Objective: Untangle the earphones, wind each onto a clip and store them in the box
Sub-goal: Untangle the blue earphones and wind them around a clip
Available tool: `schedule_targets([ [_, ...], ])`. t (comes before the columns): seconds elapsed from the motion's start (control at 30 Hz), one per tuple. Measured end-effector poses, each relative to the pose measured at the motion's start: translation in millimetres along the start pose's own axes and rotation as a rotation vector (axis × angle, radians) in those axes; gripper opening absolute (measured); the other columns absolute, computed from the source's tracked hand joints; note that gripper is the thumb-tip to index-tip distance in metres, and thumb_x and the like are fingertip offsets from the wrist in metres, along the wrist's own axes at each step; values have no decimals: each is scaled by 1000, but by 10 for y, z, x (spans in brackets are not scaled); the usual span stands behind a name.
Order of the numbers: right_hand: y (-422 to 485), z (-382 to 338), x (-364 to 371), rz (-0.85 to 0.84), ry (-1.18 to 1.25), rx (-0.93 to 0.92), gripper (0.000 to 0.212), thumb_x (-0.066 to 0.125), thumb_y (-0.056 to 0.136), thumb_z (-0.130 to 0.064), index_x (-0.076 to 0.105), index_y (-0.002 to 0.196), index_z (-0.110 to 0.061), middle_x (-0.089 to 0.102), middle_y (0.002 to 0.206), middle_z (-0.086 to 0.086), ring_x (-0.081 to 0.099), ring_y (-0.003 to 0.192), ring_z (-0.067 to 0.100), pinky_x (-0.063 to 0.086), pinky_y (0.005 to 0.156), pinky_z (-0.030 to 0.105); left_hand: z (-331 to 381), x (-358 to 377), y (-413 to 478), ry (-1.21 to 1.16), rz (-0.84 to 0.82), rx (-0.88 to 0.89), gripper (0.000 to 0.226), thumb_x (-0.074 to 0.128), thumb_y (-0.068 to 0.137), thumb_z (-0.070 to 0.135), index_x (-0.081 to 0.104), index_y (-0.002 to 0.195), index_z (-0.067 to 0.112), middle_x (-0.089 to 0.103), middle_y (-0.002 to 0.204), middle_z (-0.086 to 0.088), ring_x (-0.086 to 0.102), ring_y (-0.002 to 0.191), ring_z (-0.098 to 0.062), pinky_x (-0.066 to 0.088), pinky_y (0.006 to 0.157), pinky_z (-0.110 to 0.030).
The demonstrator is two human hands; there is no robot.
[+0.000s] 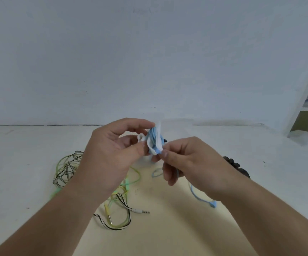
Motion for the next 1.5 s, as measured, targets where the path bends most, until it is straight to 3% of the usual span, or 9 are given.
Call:
schedule_targets([
  [0.1, -29, -25, 9, -75, -61, -13, 23, 57, 100, -19, 76, 89, -11, 59, 59, 1, 56, 58, 15, 50, 66, 27, -13, -46, 1, 93, 75, -1, 27, 83, 70, 7, 77, 93, 21, 75, 90, -14, 71, 85, -36, 57, 79, -36],
  [0.2, -66, -83, 16, -165, -90, -53, 23, 58, 99, -20, 76, 87, -12, 53, 55, -3, 46, 53, 12, 43, 59, 25, 4, -72, 15, 318, 115, 107, 42, 73, 77, -14, 76, 94, 24, 70, 95, -1, 68, 86, -23, 56, 71, -21],
  [0.3, -92, -109, 84, -249, -136, -89, 25, 57, 101, -20, 75, 88, -9, 46, 53, -7, 36, 51, 11, 33, 55, 25, 12, -38, -10, 443, 98, 176, 49, 67, 77, -19, 76, 95, 25, 64, 94, 6, 65, 86, -15, 55, 70, -18],
  [0.57, -68, 21, 104, -323, -236, -19, 29, 54, 101, -24, 75, 86, -13, 36, 57, -2, 28, 63, 26, 24, 61, 37, -105, -51, 6, 298, 154, 58, 42, 73, 78, -13, 77, 91, 26, 70, 90, 5, 68, 75, -9, 50, 63, -13],
  [0.73, -72, -51, 23, -287, -207, -65, 29, 57, 98, -26, 75, 82, -11, 36, 57, 2, 28, 61, 25, 24, 59, 37, -74, 34, -33, 518, 68, 125, 46, 68, 78, -12, 78, 94, 31, 61, 91, 9, 64, 72, -16, 51, 61, -20],
  [0.9, -72, -96, -55, -211, -192, -112, 27, 58, 89, -34, 74, 76, -16, 37, 55, -8, 29, 60, 24, 26, 58, 39, -44, 89, -38, 737, -49, 237, 47, 70, 76, -7, 78, 98, 33, 58, 91, 13, 63, 81, -14, 54, 70, -33],
  [1.2, -26, -112, -255, -36, -101, -74, 27, 55, 78, -27, 68, 63, -8, 32, 47, -9, 23, 50, 15, 17, 53, 33, -102, 69, -11, 532, -95, 103, 49, 68, 78, -12, 79, 94, 33, 60, 91, 12, 64, 83, -15, 56, 77, -37],
  [1.4, -110, -148, 10, -262, -122, -100, 24, 54, 83, -20, 68, 67, -10, 37, 52, -5, 31, 51, 10, 25, 50, 23, -119, 126, -51, 587, -62, 126, 47, 73, 75, -6, 78, 97, 35, 62, 92, 13, 67, 77, -16, 59, 73, -37],
  [1.5, -107, -153, 45, -256, -122, -119, 26, 53, 87, -23, 68, 70, -10, 37, 55, -2, 30, 54, 13, 23, 52, 28, -131, 183, -74, 596, -123, 130, 39, 77, 75, 2, 77, 95, 36, 61, 91, 9, 66, 76, -17, 56, 71, -37],
])
Point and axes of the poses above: each hand's wrist, its own y-axis towards the middle knuckle, its own x-axis out of the palm, z = x × y, the point moved 6 cm from there along y, towards the middle knuckle
